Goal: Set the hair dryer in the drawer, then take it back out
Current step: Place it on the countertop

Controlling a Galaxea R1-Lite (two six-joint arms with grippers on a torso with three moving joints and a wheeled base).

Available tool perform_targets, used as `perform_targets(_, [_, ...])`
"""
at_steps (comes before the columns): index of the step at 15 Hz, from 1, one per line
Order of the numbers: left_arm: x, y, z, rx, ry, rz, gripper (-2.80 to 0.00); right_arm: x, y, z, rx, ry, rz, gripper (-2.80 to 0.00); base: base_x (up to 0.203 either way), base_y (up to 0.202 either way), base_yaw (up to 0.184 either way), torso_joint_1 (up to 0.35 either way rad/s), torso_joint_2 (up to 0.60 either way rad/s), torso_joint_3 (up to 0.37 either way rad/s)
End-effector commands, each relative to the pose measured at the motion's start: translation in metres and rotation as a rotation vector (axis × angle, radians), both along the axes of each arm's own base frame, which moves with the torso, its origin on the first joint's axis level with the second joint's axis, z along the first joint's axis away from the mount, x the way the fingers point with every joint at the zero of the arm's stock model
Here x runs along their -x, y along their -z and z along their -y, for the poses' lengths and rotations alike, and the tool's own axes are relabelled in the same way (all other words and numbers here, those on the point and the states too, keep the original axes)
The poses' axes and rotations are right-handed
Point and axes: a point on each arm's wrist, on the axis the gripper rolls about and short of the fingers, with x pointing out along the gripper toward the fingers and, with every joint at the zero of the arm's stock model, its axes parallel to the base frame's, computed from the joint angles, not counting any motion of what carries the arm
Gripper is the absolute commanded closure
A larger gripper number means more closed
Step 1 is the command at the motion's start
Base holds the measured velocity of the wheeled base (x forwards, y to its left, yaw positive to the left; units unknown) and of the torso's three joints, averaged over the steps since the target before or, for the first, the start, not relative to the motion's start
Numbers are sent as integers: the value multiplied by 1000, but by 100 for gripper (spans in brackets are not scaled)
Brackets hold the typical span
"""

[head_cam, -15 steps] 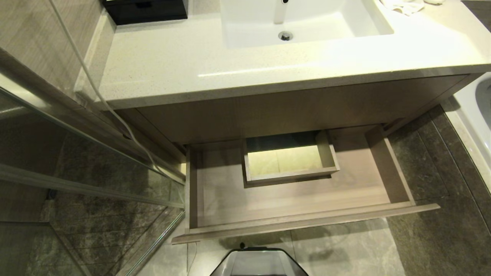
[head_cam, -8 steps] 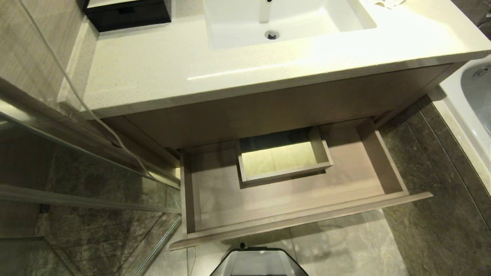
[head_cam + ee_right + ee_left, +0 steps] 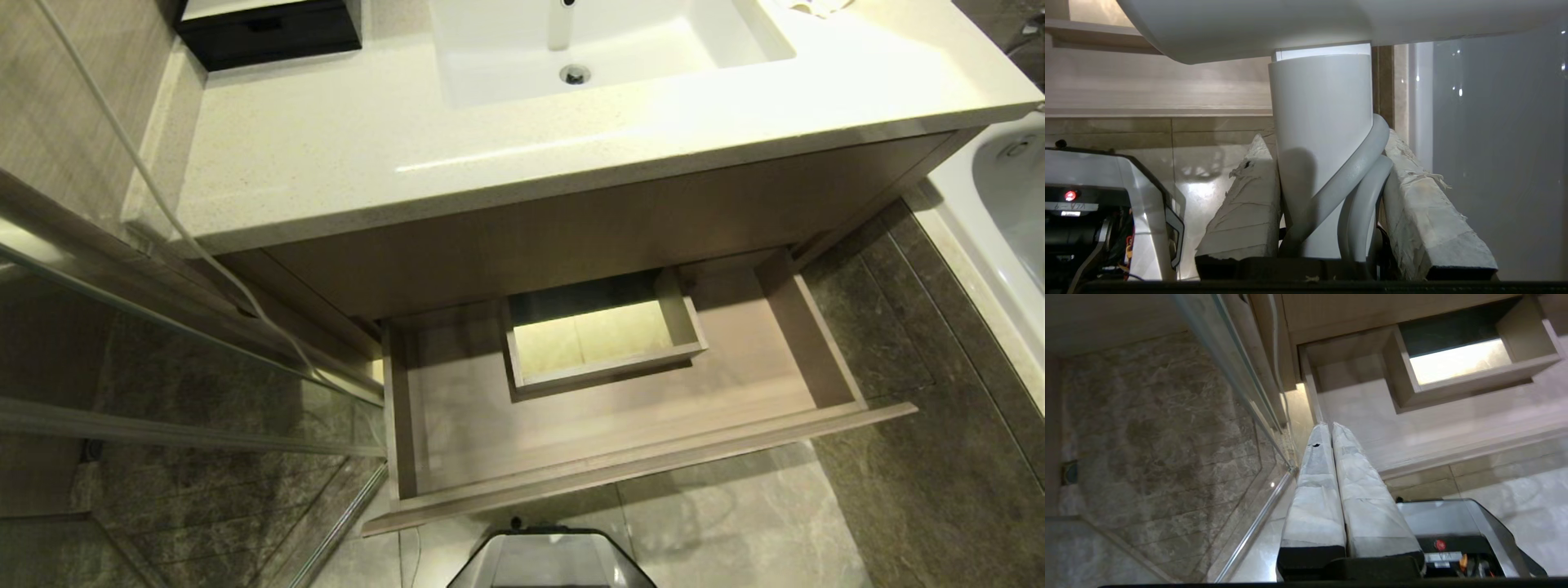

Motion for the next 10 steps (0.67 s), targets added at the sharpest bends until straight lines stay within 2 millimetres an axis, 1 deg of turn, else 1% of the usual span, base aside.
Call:
perform_targets(1, [0,0,0,0,-1,-1,0,0,0,0,2,0,-5,0,0,0,0,0,0,0])
perform_targets(8, [0,0,0,0,-1,-1,0,1,1,0,4,3,9,0,0,0,0,0,0,0])
perform_targets(10, [0,0,0,0,0,0,0,1,1,0,3,4,6,0,-9,0,93,2,4,0])
